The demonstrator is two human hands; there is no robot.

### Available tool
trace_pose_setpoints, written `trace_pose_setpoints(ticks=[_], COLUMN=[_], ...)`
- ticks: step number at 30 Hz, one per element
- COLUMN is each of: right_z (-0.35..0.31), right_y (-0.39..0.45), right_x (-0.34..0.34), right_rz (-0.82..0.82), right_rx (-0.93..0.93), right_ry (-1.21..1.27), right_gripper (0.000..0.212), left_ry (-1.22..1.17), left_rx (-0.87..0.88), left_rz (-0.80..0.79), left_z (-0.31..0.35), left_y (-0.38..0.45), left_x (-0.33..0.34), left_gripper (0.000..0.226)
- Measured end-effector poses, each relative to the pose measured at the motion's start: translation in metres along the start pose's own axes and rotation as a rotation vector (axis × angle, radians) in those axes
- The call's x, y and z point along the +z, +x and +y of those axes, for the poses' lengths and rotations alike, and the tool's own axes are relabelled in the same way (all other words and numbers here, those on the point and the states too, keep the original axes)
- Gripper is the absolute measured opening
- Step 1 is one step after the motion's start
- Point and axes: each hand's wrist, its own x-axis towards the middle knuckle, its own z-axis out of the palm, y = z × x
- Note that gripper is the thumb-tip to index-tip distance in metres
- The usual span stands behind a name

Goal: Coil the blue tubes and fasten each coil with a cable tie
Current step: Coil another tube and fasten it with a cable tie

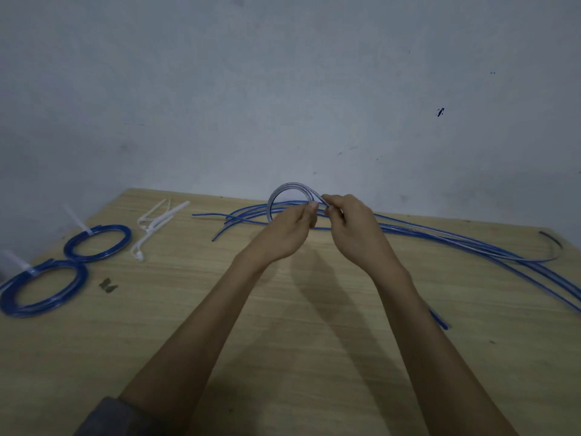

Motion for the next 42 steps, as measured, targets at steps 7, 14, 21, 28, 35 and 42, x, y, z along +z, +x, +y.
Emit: trace_pose_setpoints(ticks=[7,14,21,28,35,42], right_z=[-0.007,-0.025,-0.033,-0.03,-0.014,-0.028], right_y=[-0.002,-0.01,-0.017,-0.016,-0.014,-0.022], right_x=[0.014,0.042,0.055,0.047,0.049,0.055], right_rz=[0.041,0.179,0.195,0.174,0.277,0.267], right_rx=[0.048,-0.03,-0.168,-0.128,-0.143,0.204], right_ry=[0.082,0.22,0.178,0.309,0.296,0.497], right_gripper=[0.034,0.035,0.043,0.024,0.037,0.132], left_ry=[-0.579,-1.024,-1.364,-1.556,-1.69,-1.693], left_rx=[-0.287,-0.381,-0.379,-0.301,-0.23,-0.299], left_rz=[0.161,0.325,0.353,0.227,0.064,0.179], left_z=[0.001,0.011,0.018,0.014,0.013,0.014], left_y=[0.012,0.012,0.011,0.007,0.001,-0.001], left_x=[-0.007,-0.012,-0.028,-0.045,-0.057,-0.057], left_gripper=[0.037,0.034,0.031,0.041,0.043,0.054])
